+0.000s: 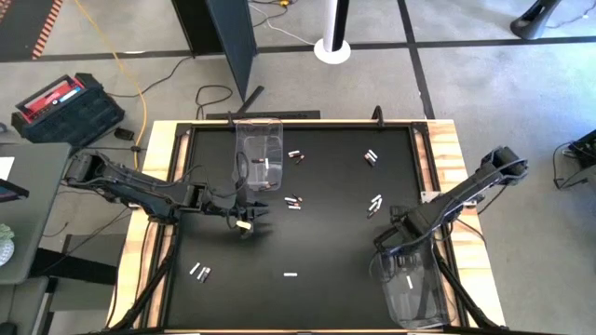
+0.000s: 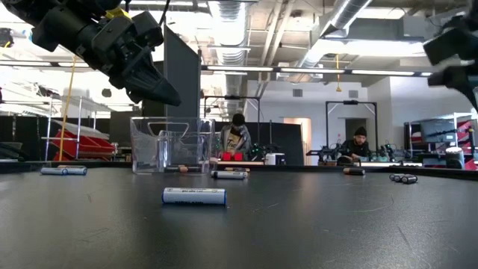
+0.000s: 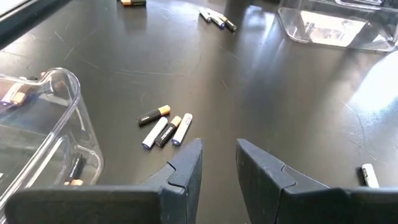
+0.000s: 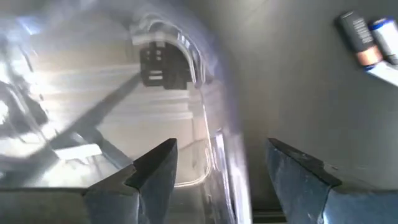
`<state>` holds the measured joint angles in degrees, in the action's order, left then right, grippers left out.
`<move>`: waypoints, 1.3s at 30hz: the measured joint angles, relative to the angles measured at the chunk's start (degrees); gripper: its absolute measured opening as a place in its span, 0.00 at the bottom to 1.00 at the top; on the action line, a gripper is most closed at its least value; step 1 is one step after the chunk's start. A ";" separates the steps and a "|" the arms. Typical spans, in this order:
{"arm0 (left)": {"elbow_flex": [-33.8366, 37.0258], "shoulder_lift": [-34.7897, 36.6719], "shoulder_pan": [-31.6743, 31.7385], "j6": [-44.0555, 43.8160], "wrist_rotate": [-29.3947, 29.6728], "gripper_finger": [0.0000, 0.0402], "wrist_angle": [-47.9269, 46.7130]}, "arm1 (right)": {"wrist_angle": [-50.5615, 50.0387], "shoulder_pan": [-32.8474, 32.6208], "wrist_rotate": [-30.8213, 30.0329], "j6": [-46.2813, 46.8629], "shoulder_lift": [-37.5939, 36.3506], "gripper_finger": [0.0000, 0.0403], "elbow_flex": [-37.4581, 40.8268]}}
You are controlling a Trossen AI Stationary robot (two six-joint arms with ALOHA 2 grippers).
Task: Sort batteries
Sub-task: Move the bottom transparent bin to the top of the table
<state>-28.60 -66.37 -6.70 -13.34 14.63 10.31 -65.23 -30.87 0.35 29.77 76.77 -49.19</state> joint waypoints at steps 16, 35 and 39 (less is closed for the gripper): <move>-0.01 0.00 0.00 0.25 0.22 0.23 1.11 | 8.71 1.43 -0.02 -3.25 1.26 0.22 8.57; -0.02 0.07 3.92 5.15 0.64 0.23 0.68 | -5.36 18.48 0.45 -8.59 0.43 0.00 -17.96; -0.02 0.07 5.32 5.08 -1.15 0.23 0.63 | -7.78 25.94 -0.22 -15.68 2.28 0.00 -26.29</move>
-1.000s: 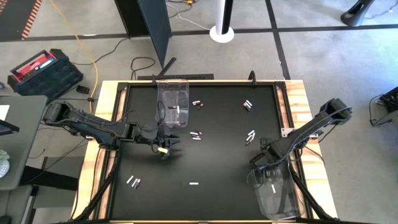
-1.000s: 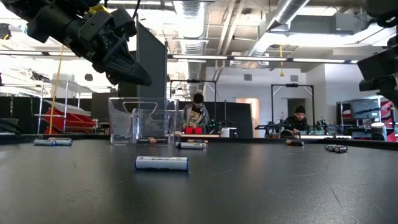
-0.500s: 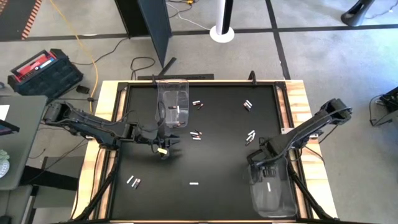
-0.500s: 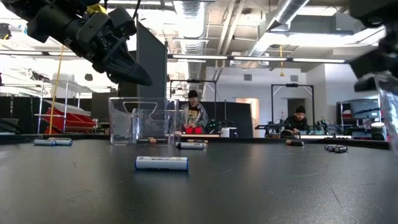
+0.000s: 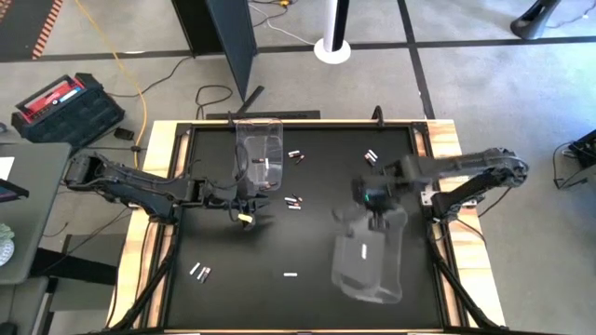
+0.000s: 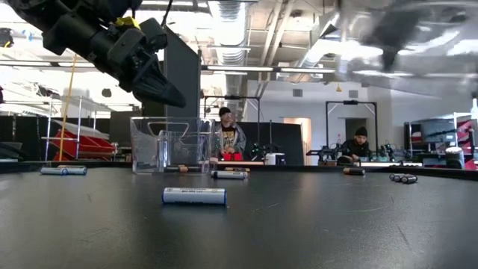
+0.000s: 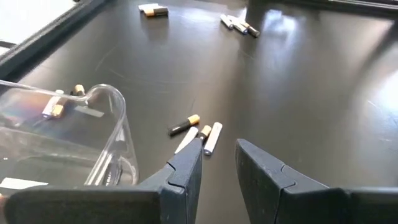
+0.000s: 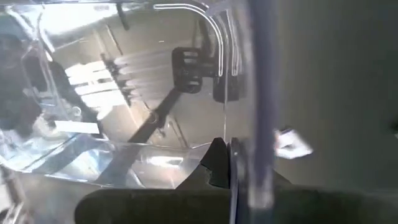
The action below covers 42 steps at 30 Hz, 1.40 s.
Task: Sort batteries
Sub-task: Move the bottom transparent bin to the top of the table
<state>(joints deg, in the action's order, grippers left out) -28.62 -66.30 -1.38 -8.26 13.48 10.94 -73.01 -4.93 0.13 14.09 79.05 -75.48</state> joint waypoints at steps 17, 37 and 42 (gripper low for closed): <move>0.00 2.41 8.45 -2.66 -1.23 0.23 0.08 | -9.94 35.23 -0.09 -46.17 29.68 0.00 -36.00; 0.00 10.62 13.68 -3.75 2.98 0.23 0.04 | -10.79 45.90 0.23 -55.70 51.71 0.00 -48.33; 0.00 10.60 13.68 -3.61 3.03 0.23 0.02 | -11.89 44.64 0.21 -54.14 53.50 0.00 -48.31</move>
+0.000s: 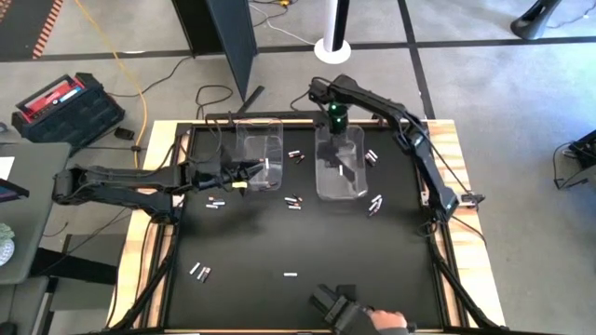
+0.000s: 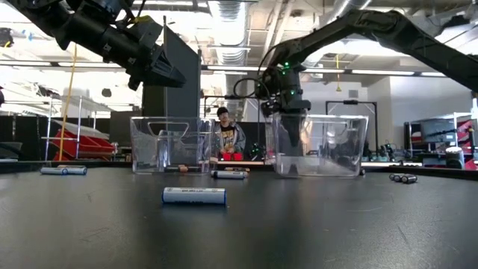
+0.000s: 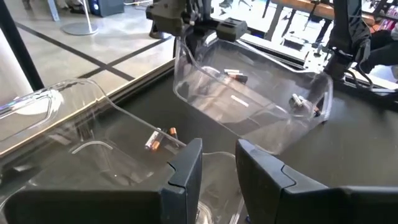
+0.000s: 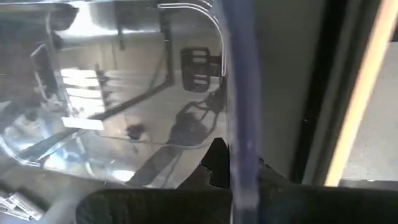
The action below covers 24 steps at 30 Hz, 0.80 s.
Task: Sort batteries
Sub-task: Move the bottom transparent bin to the top of the table
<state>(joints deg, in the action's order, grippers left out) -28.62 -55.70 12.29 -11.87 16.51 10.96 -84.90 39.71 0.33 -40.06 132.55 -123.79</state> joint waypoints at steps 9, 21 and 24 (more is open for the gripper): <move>0.00 0.00 0.00 0.23 -0.02 0.23 -1.27 | -2.96 -3.69 0.18 6.33 -0.07 0.00 0.59; 0.00 0.00 -0.06 0.06 -1.25 0.23 -2.76 | -4.43 -5.90 1.31 10.09 -0.36 0.00 2.69; 0.00 0.00 -0.04 0.06 -1.24 0.23 -2.77 | -3.20 -5.84 1.51 10.26 -1.48 0.00 5.52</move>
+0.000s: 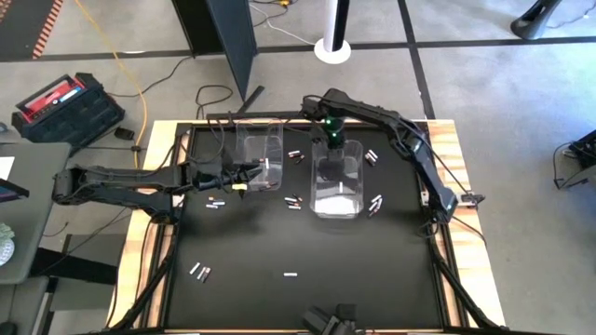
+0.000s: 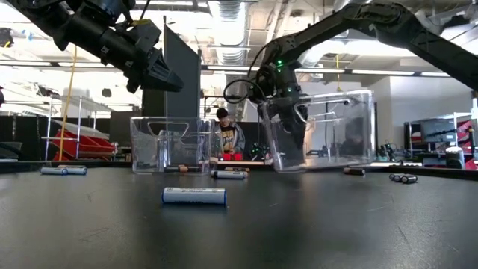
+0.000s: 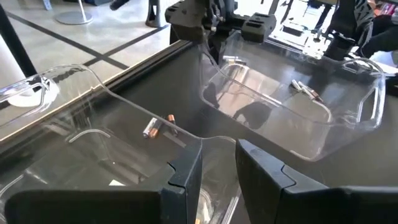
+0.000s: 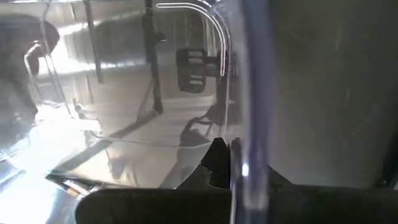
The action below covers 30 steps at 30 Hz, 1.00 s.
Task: Sort batteries
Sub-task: Move the bottom transparent bin to the top of the table
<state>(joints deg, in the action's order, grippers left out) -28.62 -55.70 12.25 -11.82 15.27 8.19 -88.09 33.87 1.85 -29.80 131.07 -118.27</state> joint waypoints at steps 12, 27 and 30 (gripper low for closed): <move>0.00 0.00 0.00 -0.02 0.15 0.23 -0.24 | 11.15 0.39 0.00 -4.94 -7.21 0.00 9.87; 0.00 0.00 0.00 -1.13 0.26 0.23 -0.22 | 14.05 -0.38 0.07 -4.52 -7.15 0.11 11.05; 0.00 0.00 0.00 -1.11 0.26 0.23 -0.22 | 14.53 -0.34 0.09 -4.55 -7.15 0.13 11.05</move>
<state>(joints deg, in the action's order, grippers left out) -28.62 -55.70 12.25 -12.93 15.53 7.97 -73.56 33.53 1.93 -34.35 123.92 -107.22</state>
